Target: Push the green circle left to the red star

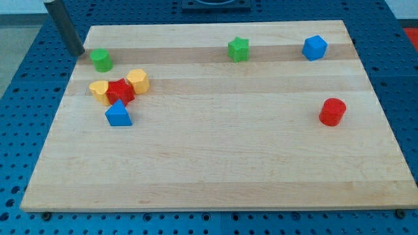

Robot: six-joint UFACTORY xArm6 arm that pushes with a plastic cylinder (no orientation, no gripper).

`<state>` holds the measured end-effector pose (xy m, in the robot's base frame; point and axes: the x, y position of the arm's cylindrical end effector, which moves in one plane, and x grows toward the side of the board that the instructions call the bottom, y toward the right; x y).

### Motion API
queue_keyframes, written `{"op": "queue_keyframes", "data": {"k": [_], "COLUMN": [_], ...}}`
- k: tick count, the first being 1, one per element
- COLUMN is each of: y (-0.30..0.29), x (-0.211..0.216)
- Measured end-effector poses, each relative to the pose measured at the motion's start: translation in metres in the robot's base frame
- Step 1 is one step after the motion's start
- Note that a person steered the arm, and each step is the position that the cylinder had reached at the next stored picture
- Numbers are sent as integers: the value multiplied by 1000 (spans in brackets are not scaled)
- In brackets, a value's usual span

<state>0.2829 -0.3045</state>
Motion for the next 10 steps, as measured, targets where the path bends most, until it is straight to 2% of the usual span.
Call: {"op": "queue_keyframes", "data": {"k": [4, 5, 6, 7, 8, 10], "y": [18, 26, 34, 34, 26, 16], "x": [13, 57, 84, 84, 70, -13]}}
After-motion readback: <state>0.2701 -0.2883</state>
